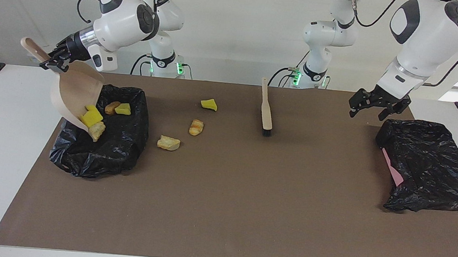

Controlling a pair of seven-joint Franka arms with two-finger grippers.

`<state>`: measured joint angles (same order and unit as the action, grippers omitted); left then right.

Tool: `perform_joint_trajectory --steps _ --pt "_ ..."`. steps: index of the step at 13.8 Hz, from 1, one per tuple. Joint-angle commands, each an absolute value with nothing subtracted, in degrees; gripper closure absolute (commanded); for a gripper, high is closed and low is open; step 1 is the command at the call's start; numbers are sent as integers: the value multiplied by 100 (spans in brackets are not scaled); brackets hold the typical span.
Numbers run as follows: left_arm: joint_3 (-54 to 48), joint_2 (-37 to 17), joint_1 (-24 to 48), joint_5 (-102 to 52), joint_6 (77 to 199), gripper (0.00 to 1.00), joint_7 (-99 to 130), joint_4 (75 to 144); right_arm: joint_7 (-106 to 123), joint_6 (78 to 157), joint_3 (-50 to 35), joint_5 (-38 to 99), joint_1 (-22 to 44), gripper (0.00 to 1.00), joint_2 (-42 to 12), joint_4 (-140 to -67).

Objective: Sweep and dump trash in bin

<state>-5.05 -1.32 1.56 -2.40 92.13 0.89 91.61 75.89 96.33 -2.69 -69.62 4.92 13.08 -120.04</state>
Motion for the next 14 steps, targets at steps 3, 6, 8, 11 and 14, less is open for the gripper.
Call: perform_joint_trajectory --steps 3,6,8,11,14 --pt "-536 -26 123 -97 9193 0 -272 9237 7427 9483 -272 -6779 510 100 1354 -11700" --pt "-536 -35 106 -105 9202 0 -211 9202 7191 9457 -290 -6031 527 100 1004 -11103" --pt "-536 -44 105 -105 9202 0 -211 9211 6953 9422 -308 -5312 562 100 644 -10594" --pt "-536 -44 105 -105 9202 0 -211 9202 6121 9168 -378 -4616 816 100 256 -10135" --pt "-536 -44 97 -105 9202 0 -211 9202 4654 8747 -378 -4071 1308 100 -428 -9443"
